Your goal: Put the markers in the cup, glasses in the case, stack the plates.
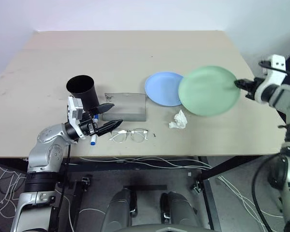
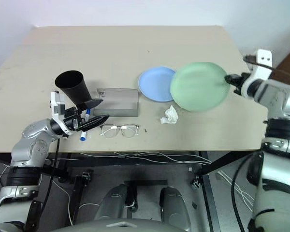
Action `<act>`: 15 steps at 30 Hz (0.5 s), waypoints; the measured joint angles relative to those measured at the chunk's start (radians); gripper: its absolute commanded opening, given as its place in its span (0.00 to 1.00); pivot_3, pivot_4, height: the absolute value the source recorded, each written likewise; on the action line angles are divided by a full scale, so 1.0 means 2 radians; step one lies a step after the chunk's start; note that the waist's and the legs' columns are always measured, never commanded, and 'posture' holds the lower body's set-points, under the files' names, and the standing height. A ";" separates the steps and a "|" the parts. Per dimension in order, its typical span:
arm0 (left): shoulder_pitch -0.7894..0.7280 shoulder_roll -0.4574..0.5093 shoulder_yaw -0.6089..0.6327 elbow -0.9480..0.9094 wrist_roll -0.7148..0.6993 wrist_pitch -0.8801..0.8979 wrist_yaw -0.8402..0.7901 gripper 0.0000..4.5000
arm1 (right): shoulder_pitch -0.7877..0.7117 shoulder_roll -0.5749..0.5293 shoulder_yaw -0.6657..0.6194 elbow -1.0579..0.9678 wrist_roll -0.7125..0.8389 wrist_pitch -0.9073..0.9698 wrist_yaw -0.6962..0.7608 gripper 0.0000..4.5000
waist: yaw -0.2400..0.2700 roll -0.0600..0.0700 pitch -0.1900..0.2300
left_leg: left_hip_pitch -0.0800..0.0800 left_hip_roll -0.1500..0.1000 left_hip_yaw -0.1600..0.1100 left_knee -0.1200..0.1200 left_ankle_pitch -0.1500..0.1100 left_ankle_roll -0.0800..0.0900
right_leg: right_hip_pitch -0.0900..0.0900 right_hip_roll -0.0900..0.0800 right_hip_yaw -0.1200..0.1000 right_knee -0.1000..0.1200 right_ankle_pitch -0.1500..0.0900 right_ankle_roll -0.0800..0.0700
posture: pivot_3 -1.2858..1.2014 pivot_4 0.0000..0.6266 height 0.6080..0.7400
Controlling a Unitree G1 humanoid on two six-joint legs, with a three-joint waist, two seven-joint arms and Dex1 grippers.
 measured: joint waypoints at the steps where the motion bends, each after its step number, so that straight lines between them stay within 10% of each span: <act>1: 0.001 0.000 0.001 -0.001 0.000 0.000 0.002 1.00 | -0.013 0.003 0.004 0.013 -0.003 -0.006 -0.005 0.01 | 0.001 0.000 0.000 | 0.000 0.000 0.000 0.000 0.000 0.000 | 0.000 0.000 0.000 0.000 0.000 0.000 | 0.52 0.24 1.00; 15: 0.036 0.006 0.016 -0.034 -0.001 0.002 0.025 1.00 | -0.161 0.113 0.020 0.329 -0.071 -0.159 -0.101 0.01 | 0.002 0.000 0.000 | -0.005 0.000 0.003 0.002 0.003 0.000 | -0.003 0.000 0.000 0.000 0.001 0.001 | 0.52 0.24 1.00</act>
